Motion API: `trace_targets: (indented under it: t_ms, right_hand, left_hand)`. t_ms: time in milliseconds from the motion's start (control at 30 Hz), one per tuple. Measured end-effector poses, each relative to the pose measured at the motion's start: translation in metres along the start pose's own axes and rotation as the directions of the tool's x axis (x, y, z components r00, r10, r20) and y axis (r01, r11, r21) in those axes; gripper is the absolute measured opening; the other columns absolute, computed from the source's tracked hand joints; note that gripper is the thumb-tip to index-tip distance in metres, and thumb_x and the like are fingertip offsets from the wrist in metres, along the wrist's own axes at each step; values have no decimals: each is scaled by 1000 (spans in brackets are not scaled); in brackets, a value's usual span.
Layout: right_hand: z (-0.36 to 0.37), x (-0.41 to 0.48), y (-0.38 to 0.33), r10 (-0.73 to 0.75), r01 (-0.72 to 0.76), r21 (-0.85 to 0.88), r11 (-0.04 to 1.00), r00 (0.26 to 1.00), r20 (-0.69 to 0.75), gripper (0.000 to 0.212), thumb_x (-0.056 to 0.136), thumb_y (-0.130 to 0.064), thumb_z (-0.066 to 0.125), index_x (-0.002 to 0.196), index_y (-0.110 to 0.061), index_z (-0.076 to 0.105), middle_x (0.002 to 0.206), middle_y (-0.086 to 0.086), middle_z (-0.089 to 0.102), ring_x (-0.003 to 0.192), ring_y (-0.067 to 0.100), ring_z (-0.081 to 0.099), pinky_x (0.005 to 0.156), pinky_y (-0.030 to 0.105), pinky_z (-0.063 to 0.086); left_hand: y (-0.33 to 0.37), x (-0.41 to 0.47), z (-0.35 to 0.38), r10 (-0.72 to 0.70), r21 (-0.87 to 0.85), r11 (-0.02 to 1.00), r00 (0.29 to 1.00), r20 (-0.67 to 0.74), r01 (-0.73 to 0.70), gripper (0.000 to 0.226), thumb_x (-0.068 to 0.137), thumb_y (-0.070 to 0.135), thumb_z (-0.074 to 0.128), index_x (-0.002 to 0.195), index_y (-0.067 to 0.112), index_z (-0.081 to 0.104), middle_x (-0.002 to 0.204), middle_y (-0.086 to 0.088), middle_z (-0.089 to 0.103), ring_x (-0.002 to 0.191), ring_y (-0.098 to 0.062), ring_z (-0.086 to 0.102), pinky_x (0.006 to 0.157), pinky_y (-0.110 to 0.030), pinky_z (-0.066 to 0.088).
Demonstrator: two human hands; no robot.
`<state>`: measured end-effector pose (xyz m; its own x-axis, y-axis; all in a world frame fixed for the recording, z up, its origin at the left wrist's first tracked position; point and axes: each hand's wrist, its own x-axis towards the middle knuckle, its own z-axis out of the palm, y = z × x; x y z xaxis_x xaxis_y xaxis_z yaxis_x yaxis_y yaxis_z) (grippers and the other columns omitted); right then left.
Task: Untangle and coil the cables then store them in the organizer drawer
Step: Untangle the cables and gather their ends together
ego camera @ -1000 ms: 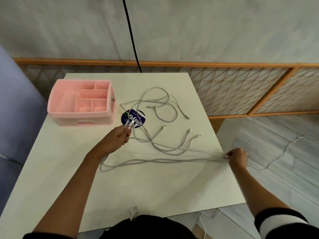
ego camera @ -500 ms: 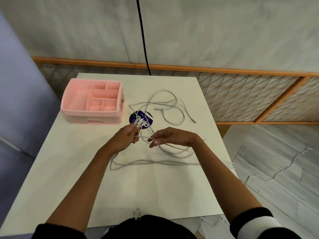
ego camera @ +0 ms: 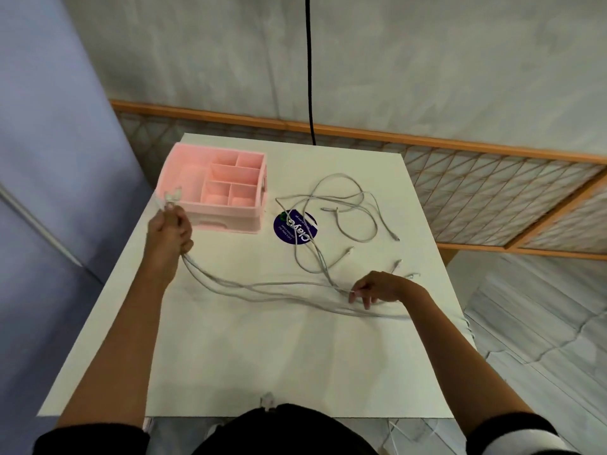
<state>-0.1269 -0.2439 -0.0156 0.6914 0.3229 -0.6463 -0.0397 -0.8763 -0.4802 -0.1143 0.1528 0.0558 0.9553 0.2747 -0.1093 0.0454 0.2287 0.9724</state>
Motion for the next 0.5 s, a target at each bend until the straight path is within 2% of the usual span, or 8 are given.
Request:
trace_targets:
  t_ms: [133, 233, 300, 333, 367, 400, 433, 500]
  right_hand:
    - [9, 2, 0, 101, -101, -2, 995, 995, 7, 19, 90, -17, 54, 84, -29, 68, 87, 5, 75, 69, 9, 60, 76, 26, 45]
    - [16, 8, 1, 182, -182, -5, 983, 983, -8, 15, 82, -9, 57, 74, -22, 59, 83, 5, 75, 66, 11, 59, 74, 24, 44]
    - [16, 11, 0, 203, -207, -91, 974, 978, -47, 22, 77, -7, 65, 67, -25, 59, 86, 5, 72, 72, 12, 60, 67, 18, 43]
    - [15, 12, -5, 211, -217, -163, 962, 976, -56, 22, 74, -8, 72, 71, -27, 61, 92, 4, 70, 81, 15, 62, 68, 18, 43]
    - [12, 13, -14, 197, -204, -216, 955, 979, -54, 21, 73, -11, 77, 83, -25, 65, 102, 4, 68, 93, 18, 62, 74, 20, 43]
    - [9, 14, -27, 168, -174, -228, 958, 985, -43, 31, 73, -15, 79, 100, -19, 66, 111, 4, 65, 102, 20, 59, 81, 22, 42]
    - [5, 14, -43, 124, -127, -205, 970, 992, -27, 45, 75, -18, 79, 116, -14, 61, 119, 3, 61, 107, 20, 56, 85, 22, 40]
    - [2, 15, -92, -57, 57, -86, 995, 998, -5, 54, 84, -28, 71, 131, -11, 52, 129, 3, 57, 115, 17, 53, 91, 21, 37]
  left_hand:
    - [-1, 11, -30, -66, -260, 965, 989, -133, 29, 37, 105, 25, 28, 70, 24, 41, 44, 15, 33, 36, -1, 21, 39, -16, 11]
    - [-8, 10, -34, -97, -338, 941, 978, -182, 30, 38, 105, 20, 27, 69, 23, 40, 44, 13, 30, 36, -2, 21, 35, -14, 14]
    - [-9, 6, -30, -118, -382, 923, 980, -159, 49, 38, 105, 20, 27, 69, 22, 40, 44, 13, 30, 35, -2, 20, 34, -15, 13]
    - [-9, 5, -29, -124, -402, 914, 983, -136, 60, 38, 105, 21, 27, 69, 22, 41, 44, 12, 30, 35, -2, 20, 35, -15, 13]
    - [-8, 4, -28, -125, -423, 904, 986, -109, 68, 39, 105, 23, 27, 70, 21, 41, 44, 12, 30, 35, -3, 20, 35, -16, 13]
    - [-7, 3, -27, -122, -449, 891, 989, -80, 73, 39, 105, 25, 26, 70, 21, 41, 44, 12, 31, 35, -3, 20, 35, -15, 14]
    - [-6, 3, -26, -115, -474, 877, 992, -55, 76, 39, 105, 28, 26, 70, 21, 41, 45, 12, 31, 35, -3, 21, 35, -15, 14]
    - [-3, 3, -25, -99, -510, 857, 995, -18, 76, 39, 105, 31, 27, 71, 20, 42, 45, 11, 31, 36, -4, 22, 35, -15, 16]
